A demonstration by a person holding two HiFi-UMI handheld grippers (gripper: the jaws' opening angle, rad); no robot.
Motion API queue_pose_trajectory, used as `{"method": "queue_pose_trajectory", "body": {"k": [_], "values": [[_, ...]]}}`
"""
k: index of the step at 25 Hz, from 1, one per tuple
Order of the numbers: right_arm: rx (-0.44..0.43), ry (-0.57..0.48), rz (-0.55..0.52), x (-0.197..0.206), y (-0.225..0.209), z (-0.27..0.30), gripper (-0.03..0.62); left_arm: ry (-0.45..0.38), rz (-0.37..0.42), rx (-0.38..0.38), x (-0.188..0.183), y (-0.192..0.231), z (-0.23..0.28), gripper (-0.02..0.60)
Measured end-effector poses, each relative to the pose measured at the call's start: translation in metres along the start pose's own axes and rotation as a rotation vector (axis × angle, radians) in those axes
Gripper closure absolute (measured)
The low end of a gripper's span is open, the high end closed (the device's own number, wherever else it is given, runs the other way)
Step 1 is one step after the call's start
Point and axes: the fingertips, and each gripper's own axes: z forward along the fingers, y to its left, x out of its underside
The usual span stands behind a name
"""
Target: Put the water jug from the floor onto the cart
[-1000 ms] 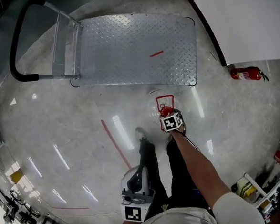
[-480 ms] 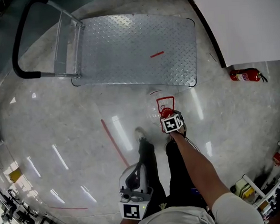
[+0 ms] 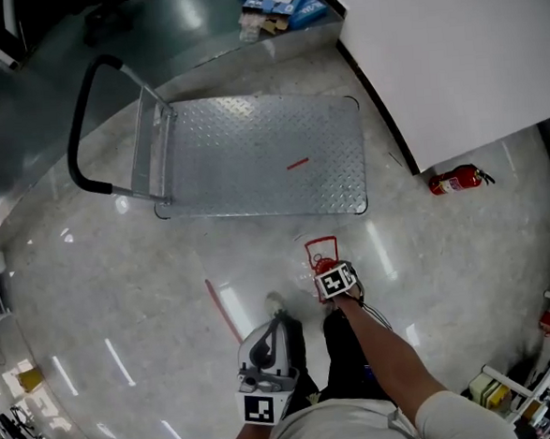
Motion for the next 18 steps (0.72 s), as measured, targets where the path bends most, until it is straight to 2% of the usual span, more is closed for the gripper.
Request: {"method": "queue_pose_trajectory", "body": {"k": [11,18], "values": [[0.032,-0.009,0.008,0.003,0.008,-0.089,0.287,-0.09,0.034,0.107,-0.06,-0.005,-0.02,0.578],[0.07,-0.056,0.02,-0.025,0.002,-0.128,0.287,-0.142,0.077,0.177,-0.089,0.0,-0.022,0.578]]}}
